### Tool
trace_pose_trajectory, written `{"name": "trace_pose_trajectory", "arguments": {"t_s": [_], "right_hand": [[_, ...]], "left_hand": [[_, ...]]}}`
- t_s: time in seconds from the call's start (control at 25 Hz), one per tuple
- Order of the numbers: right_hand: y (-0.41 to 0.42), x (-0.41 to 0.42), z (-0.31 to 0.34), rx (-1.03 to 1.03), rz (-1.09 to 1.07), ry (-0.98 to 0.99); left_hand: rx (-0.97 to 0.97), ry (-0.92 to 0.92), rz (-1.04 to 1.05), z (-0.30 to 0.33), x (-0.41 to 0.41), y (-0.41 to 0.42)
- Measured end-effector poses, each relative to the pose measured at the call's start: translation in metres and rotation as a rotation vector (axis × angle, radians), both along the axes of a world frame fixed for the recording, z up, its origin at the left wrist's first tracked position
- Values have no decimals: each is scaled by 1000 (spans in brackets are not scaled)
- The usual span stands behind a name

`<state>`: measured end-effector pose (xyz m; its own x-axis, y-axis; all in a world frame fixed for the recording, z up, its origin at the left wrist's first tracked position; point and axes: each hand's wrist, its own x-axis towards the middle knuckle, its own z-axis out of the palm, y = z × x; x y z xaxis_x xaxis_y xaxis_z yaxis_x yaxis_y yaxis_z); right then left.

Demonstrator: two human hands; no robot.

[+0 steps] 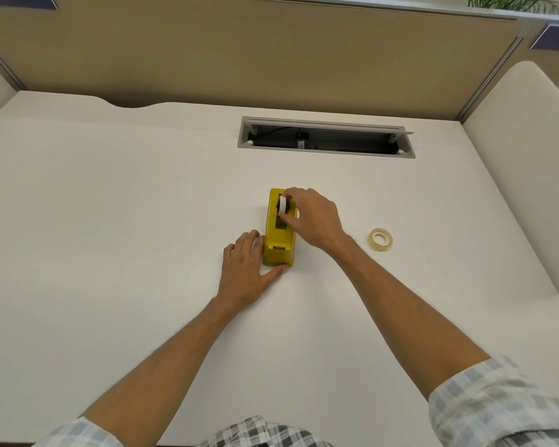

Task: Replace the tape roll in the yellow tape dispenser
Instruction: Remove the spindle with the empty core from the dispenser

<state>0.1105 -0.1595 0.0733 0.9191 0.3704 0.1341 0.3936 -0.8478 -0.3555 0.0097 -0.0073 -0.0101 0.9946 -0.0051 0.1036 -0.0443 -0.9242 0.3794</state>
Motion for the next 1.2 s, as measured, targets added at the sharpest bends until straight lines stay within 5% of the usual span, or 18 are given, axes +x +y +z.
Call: {"name": "trace_pose_trajectory", "arguments": {"t_s": [0.44, 0.92, 1.2], "right_hand": [[-4, -8, 10, 98, 18, -6], [-25, -79, 34, 506, 98, 134], [-42, -112, 49, 656, 133, 160]], "left_hand": [[-73, 18, -32, 3, -2, 5], [-810, -92, 0, 88, -26, -7], [-940, -80, -45, 113, -45, -22]]}}
